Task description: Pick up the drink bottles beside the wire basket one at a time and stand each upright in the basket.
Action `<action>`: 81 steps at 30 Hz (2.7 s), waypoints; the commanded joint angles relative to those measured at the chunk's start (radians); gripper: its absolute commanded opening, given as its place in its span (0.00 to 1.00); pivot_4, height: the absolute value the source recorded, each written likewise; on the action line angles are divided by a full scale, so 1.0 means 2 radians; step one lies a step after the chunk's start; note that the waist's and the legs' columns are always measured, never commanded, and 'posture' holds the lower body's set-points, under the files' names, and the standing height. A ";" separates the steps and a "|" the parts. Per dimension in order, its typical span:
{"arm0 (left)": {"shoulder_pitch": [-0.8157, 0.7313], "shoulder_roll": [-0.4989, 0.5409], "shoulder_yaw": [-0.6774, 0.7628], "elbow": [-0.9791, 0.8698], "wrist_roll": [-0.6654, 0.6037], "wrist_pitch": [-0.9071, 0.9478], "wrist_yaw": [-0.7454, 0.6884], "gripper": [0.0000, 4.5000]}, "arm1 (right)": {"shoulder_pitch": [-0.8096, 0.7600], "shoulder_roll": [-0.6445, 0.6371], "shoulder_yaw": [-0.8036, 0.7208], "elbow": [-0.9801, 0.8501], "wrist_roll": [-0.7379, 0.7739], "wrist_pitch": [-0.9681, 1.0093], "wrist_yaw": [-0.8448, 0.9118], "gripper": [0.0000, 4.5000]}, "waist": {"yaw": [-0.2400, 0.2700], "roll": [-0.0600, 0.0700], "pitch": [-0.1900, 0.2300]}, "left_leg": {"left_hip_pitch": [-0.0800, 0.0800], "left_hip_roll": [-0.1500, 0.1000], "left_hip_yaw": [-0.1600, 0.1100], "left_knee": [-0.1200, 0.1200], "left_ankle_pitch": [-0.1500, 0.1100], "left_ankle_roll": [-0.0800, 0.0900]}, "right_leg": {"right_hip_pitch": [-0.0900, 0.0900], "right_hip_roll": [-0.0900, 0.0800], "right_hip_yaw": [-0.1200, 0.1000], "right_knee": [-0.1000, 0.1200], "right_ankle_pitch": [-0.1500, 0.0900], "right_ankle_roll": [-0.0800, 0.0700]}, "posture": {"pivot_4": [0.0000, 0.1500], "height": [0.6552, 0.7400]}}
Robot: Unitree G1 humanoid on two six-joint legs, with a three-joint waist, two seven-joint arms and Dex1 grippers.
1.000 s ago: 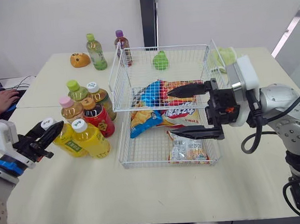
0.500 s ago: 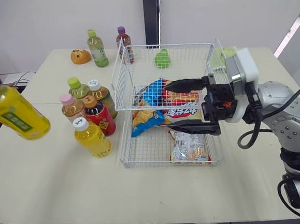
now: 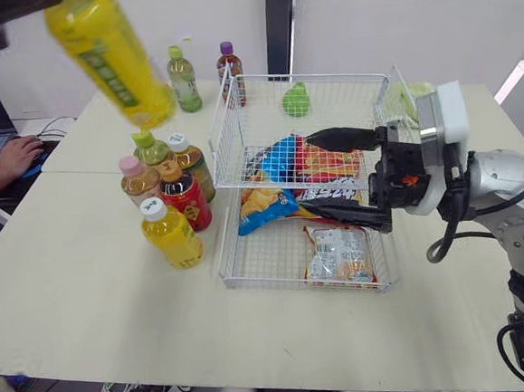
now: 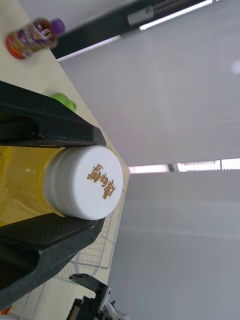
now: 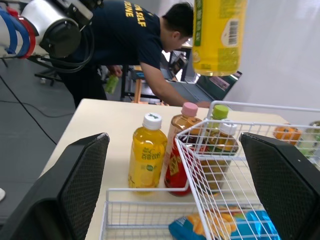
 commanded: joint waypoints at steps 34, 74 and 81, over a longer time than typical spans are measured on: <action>-0.186 -0.462 -0.001 0.413 0.285 -0.387 0.063 0.30 | 0.193 -0.093 -0.143 -0.211 0.104 0.046 -0.326 1.00 | -0.003 0.005 0.003 | -0.002 -0.001 -0.003 0.000 0.000 0.000 | -0.001 0.000 -0.002 0.001 -0.001 0.000 | 1.00 1.00; 0.305 -0.041 0.316 -0.172 0.151 -0.020 0.134 0.98 | -0.042 -0.032 0.056 0.045 0.053 -0.032 0.031 1.00 | -0.015 0.006 0.003 | -0.001 0.000 -0.005 0.007 0.001 -0.001 | 0.000 0.000 -0.002 0.008 -0.001 0.000 | 1.00 1.00; 0.619 -0.155 0.593 -0.392 0.076 0.088 0.169 0.98 | -0.086 0.004 0.085 0.099 0.013 -0.044 0.090 1.00 | -0.014 0.005 0.002 | 0.002 0.000 -0.006 0.007 0.001 -0.001 | 0.004 -0.001 -0.003 0.008 -0.001 0.000 | 1.00 1.00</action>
